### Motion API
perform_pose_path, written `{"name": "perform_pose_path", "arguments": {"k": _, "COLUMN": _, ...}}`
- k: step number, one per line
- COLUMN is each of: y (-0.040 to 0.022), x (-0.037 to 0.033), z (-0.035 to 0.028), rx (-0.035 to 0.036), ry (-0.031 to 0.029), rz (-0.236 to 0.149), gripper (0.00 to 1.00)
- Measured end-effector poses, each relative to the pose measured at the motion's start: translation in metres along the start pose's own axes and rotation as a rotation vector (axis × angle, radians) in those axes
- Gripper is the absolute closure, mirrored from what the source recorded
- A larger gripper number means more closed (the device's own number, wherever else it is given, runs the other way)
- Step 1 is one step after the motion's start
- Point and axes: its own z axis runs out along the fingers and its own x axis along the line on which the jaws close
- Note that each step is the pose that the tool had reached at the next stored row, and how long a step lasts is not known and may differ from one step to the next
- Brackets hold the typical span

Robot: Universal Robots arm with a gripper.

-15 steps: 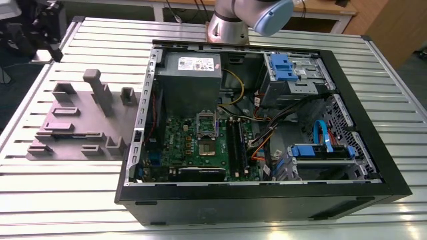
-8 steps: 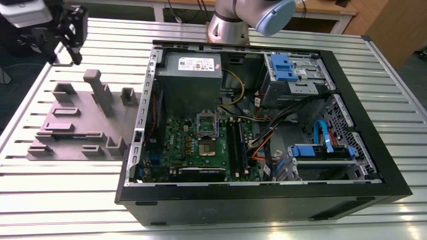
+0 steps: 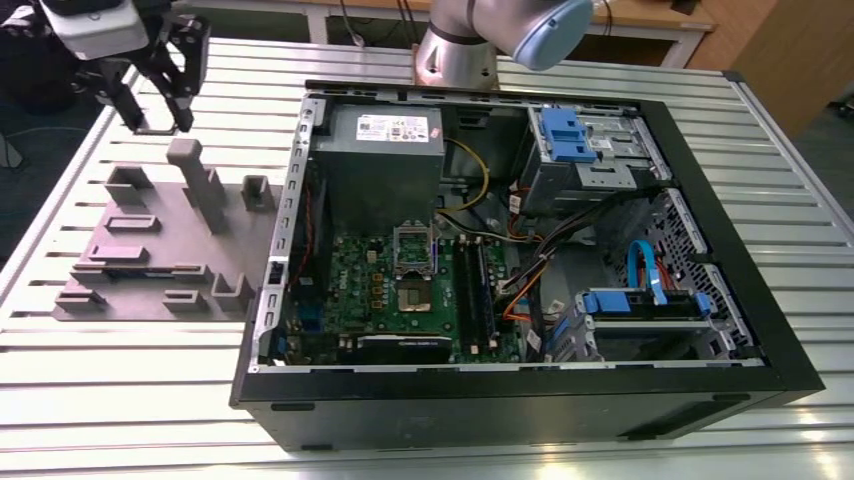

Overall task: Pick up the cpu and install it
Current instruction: 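Pick up the cpu and move it towards the insertion slot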

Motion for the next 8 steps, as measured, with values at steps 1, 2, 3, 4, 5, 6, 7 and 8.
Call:
{"name": "perform_pose_path", "arguments": {"k": 1, "y": 0.0001, "x": -0.0001, "z": -0.0032, "rx": -0.0001, "ry": -0.0002, "rz": 0.000, "gripper": 0.53}}
{"name": "perform_pose_path", "arguments": {"k": 2, "y": 0.0002, "x": -0.0002, "z": -0.0060, "rx": 0.0001, "ry": 0.0000, "rz": 0.000, "gripper": 0.53}}
{"name": "perform_pose_path", "arguments": {"k": 3, "y": 0.0002, "x": -0.0003, "z": -0.0080, "rx": 0.0000, "ry": 0.0000, "rz": 0.000, "gripper": 0.53}}
{"name": "perform_pose_path", "arguments": {"k": 4, "y": 0.0002, "x": -0.0005, "z": -0.0089, "rx": 0.0002, "ry": 0.0000, "rz": 0.001, "gripper": 0.53}}
{"name": "perform_pose_path", "arguments": {"k": 5, "y": 0.0002, "x": -0.0016, "z": -0.0088, "rx": 0.0001, "ry": -0.0003, "rz": 0.001, "gripper": 0.53}}
{"name": "perform_pose_path", "arguments": {"k": 6, "y": 0.0002, "x": -0.0042, "z": -0.0087, "rx": 0.0002, "ry": -0.0003, "rz": 0.001, "gripper": 0.53}}
{"name": "perform_pose_path", "arguments": {"k": 7, "y": 0.0002, "x": -0.0082, "z": -0.0084, "rx": 0.0002, "ry": -0.0002, "rz": 0.001, "gripper": 0.53}}
{"name": "perform_pose_path", "arguments": {"k": 8, "y": 0.0002, "x": -0.0125, "z": -0.0079, "rx": 0.0002, "ry": -0.0002, "rz": 0.001, "gripper": 0.53}}
